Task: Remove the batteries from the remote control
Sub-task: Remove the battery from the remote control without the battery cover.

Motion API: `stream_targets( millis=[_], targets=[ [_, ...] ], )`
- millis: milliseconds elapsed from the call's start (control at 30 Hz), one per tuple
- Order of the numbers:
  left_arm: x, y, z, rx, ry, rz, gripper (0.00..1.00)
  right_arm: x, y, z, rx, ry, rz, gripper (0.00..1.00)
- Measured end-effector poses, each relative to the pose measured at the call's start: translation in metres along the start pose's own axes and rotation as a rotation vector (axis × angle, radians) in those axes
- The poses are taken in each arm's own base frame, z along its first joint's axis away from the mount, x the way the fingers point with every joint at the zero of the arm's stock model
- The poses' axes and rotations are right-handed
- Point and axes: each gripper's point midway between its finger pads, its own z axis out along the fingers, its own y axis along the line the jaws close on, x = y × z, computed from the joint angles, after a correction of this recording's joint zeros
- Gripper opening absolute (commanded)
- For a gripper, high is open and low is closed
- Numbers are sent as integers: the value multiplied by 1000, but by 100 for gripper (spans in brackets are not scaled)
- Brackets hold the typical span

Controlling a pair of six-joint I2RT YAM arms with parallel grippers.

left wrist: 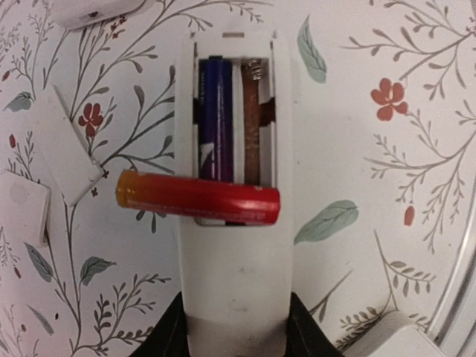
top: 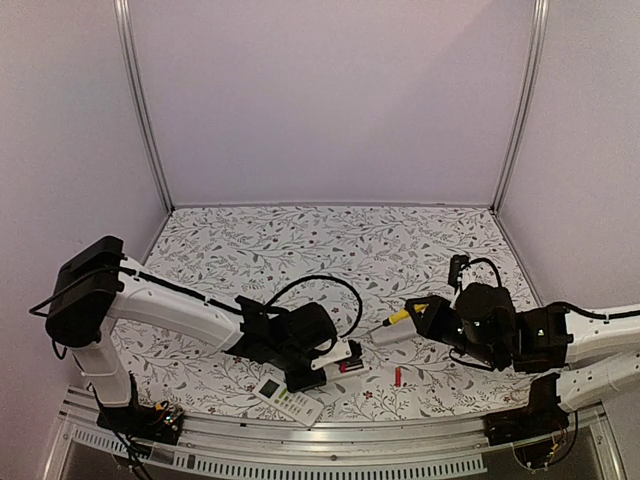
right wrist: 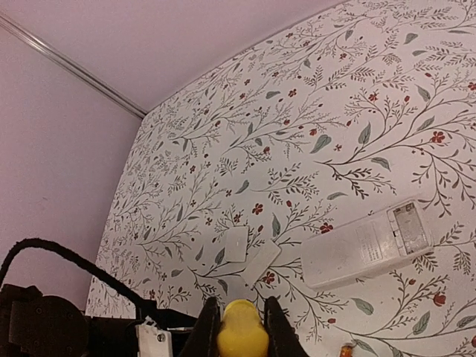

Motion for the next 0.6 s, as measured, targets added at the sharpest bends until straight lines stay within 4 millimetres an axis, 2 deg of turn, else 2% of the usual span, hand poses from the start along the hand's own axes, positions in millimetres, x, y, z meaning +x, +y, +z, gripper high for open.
stream_targets(
  millis=[100, 200, 400, 600],
  targets=[
    [0, -2, 0, 11, -1, 6, 22, -1, 9, 3, -60, 47, -49, 0],
    [-1, -6, 0, 35, -4, 6, 22, 11, 19, 10, -108, 102, -97, 0],
    [-1, -13, 1, 76, -8, 4, 21, 49, 6, 33, -61, 207, -159, 0],
    [-1, -18, 1, 112, -9, 2, 21, 65, 4, 41, -62, 255, -148, 0]
  ],
)
